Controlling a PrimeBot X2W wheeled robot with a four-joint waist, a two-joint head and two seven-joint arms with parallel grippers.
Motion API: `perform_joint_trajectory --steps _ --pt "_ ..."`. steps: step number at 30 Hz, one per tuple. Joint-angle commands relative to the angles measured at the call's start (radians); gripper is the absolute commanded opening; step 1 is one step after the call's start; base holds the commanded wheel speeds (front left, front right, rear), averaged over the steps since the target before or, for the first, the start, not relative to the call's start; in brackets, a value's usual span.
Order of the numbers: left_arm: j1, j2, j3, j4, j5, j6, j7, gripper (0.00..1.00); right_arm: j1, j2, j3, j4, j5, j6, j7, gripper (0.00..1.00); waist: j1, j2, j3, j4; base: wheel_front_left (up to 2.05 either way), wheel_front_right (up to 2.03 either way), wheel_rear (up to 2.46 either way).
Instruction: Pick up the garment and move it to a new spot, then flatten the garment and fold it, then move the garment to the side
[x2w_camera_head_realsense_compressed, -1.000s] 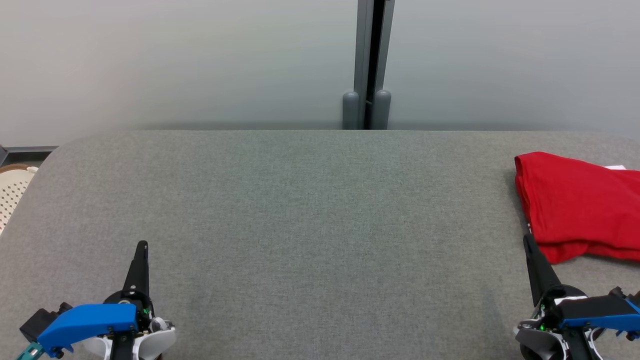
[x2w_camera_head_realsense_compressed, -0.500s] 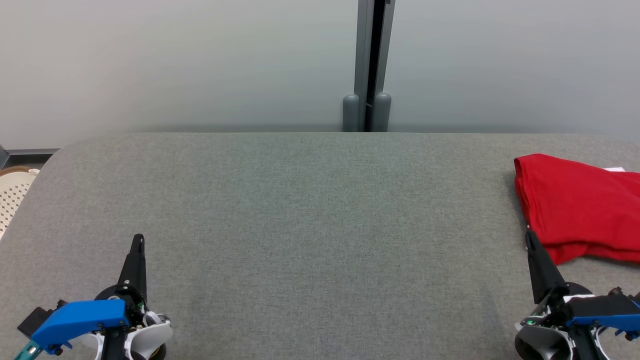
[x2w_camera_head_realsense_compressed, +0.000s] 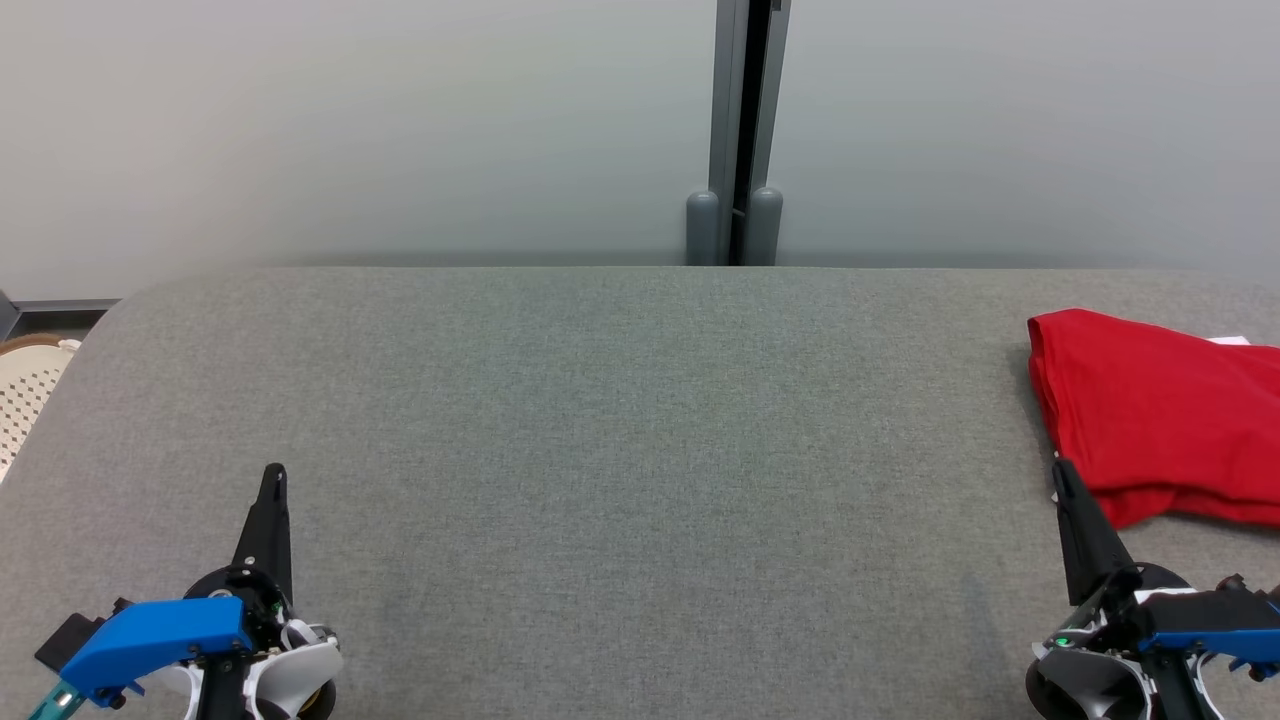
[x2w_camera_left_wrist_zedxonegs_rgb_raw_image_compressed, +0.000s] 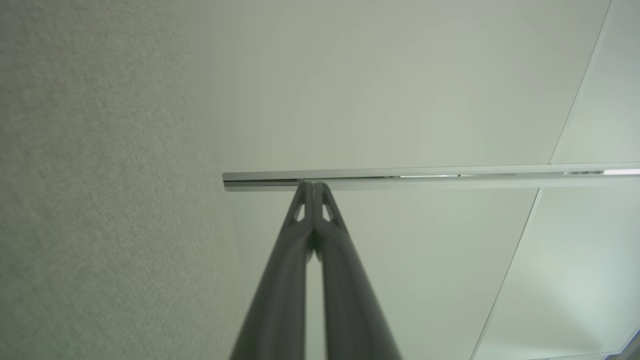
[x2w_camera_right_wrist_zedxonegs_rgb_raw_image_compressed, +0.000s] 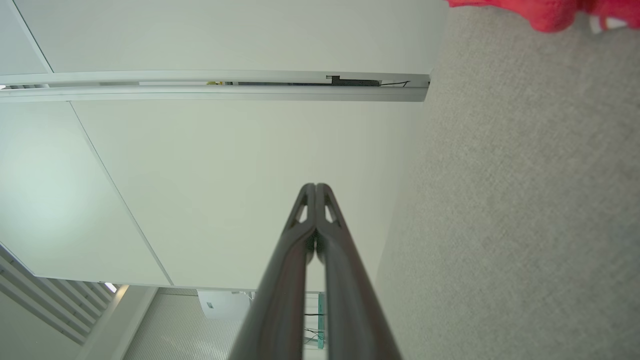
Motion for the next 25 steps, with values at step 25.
perform_joint_trajectory --steps 25 --pt "-0.01 -0.002 0.002 -0.004 -0.002 -0.004 0.003 0.0 -0.014 -0.004 -0.003 -0.003 0.003 0.0 0.003 0.0 0.0 -0.0001 0.0 0.0 0.0 0.0 0.0"
